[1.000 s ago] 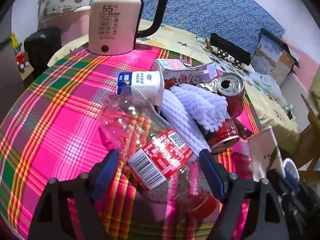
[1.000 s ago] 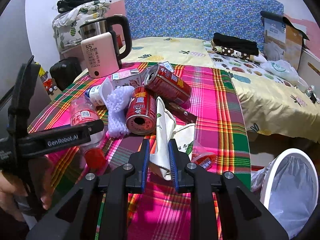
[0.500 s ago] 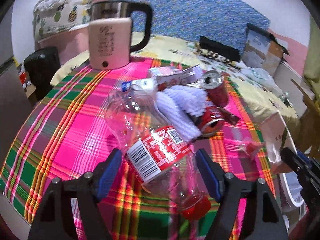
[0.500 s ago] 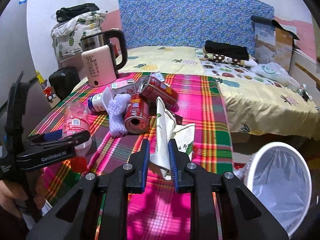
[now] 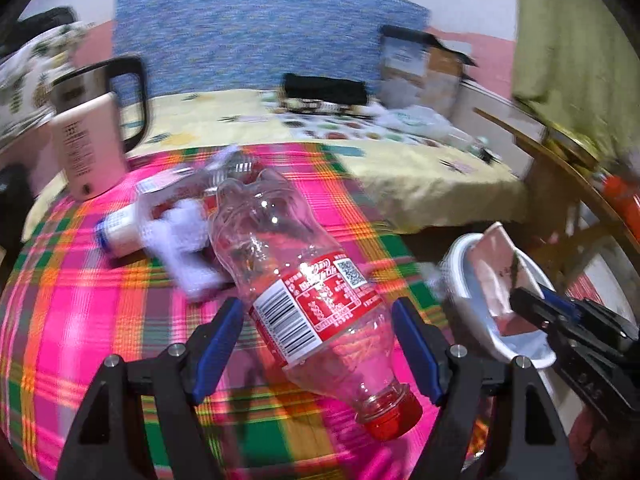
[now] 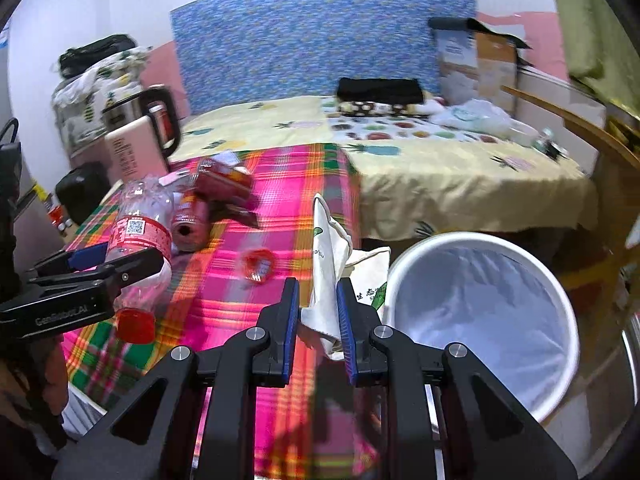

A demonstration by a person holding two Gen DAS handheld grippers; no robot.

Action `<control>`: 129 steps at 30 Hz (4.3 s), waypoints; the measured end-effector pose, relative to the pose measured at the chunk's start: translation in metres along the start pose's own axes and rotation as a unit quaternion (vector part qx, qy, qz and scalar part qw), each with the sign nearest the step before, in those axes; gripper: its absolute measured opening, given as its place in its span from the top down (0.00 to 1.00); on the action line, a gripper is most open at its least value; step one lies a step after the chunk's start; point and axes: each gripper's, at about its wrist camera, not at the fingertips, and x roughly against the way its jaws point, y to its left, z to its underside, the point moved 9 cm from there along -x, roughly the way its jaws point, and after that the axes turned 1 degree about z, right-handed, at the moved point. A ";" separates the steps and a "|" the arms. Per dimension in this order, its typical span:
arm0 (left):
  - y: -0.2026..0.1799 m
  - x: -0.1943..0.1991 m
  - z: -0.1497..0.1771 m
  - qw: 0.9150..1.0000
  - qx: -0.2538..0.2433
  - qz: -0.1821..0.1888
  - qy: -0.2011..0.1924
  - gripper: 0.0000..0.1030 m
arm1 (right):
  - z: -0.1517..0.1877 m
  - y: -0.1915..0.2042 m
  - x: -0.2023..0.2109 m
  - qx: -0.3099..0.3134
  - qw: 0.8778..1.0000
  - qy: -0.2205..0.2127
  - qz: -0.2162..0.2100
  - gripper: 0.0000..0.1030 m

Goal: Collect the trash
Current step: 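Carry the bottle and paper to the white bin and open both grippers, then move the right gripper to the clear cup with red contents, then grasp the clear cup with the right gripper while the left gripper grasps the red can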

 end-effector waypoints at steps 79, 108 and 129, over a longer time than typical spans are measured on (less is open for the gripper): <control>0.021 -0.012 0.042 0.999 0.026 0.027 0.035 0.31 | 0.031 -0.009 -0.010 -0.031 0.998 0.044 -0.037 0.37; 0.097 -0.070 -0.019 0.994 0.107 0.000 0.027 0.33 | 0.003 0.057 -0.080 0.041 0.993 0.079 -0.079 0.37; 0.098 -0.097 -0.020 0.991 0.117 -0.040 0.046 0.42 | 0.005 0.053 -0.092 0.029 0.991 0.097 -0.085 0.69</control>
